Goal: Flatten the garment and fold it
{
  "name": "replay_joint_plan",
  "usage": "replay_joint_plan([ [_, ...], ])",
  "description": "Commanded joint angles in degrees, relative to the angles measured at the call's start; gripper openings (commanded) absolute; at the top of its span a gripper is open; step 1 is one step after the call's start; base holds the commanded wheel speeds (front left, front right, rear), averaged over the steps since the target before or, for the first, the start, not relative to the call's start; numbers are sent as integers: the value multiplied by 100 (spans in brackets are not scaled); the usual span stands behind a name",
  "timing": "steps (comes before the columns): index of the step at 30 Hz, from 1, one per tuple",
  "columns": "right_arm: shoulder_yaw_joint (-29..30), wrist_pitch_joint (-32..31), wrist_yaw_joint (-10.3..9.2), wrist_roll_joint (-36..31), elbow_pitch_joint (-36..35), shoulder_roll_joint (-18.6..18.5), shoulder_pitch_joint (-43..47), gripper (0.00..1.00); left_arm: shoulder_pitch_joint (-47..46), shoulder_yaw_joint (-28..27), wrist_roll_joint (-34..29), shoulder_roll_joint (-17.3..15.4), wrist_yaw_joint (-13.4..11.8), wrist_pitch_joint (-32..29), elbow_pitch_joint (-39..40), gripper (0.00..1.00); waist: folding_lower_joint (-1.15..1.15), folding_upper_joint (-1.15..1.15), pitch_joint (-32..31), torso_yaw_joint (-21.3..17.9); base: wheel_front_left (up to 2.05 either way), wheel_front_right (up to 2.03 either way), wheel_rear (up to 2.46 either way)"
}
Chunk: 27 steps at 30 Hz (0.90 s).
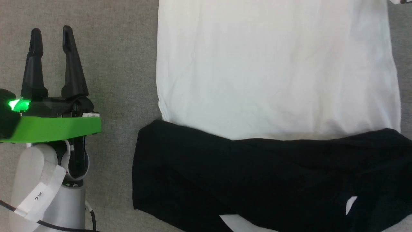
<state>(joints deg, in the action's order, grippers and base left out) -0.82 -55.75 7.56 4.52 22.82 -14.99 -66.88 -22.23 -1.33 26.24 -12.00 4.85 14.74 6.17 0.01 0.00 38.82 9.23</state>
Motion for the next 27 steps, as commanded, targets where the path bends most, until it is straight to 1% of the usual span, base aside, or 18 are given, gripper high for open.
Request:
replay_joint_plan([
  [1,-96,-15,-8,4,56,20,-133,100,-68,-40,-59,55,51,26,-9,100,-1,0,201,140,0,0,0],
  [5,-365,-133,-8,90,284,23,-191,100,-88,-92,-103,157,126,26,-70,100,-1,0,257,144,0,0,0],
  [10,-504,-463,-8,242,528,3,-190,100,-113,-97,-126,243,187,26,-175,100,-1,0,263,159,0,0,0],
  [11,-489,-552,-8,260,555,0,-191,48,-119,-104,-129,253,197,26,-193,100,-1,0,258,160,0,0,0],
  [12,-483,-607,-8,262,561,-13,-193,30,-118,-109,-131,259,204,26,-213,100,-1,0,251,160,0,0,0],
  [13,-457,-654,-8,264,554,-25,-196,0,-120,-116,-136,265,212,26,-234,100,-1,0,237,158,0,0,0],
  [18,-147,-547,-8,119,380,-33,-241,0,-100,-128,-141,246,236,26,-326,100,-1,0,110,113,0,0,0],
  [22,46,-344,-8,37,186,16,-242,0,-155,-12,-91,127,249,21,-442,100,-1,0,-68,25,0,0,0],
  [25,79,-229,-8,115,30,19,-187,0,-351,147,56,-57,256,-189,-524,100,-1,0,-240,-87,0,0,0],
  [26,35,-200,-8,139,-20,-5,-159,0,-437,190,193,-89,257,-319,-552,100,-1,0,-289,-129,0,0,0],
  [27,-4,-188,-8,184,-72,-21,-128,0,-570,275,284,-208,259,-528,-580,100,-1,0,-341,-180,0,0,0],
])
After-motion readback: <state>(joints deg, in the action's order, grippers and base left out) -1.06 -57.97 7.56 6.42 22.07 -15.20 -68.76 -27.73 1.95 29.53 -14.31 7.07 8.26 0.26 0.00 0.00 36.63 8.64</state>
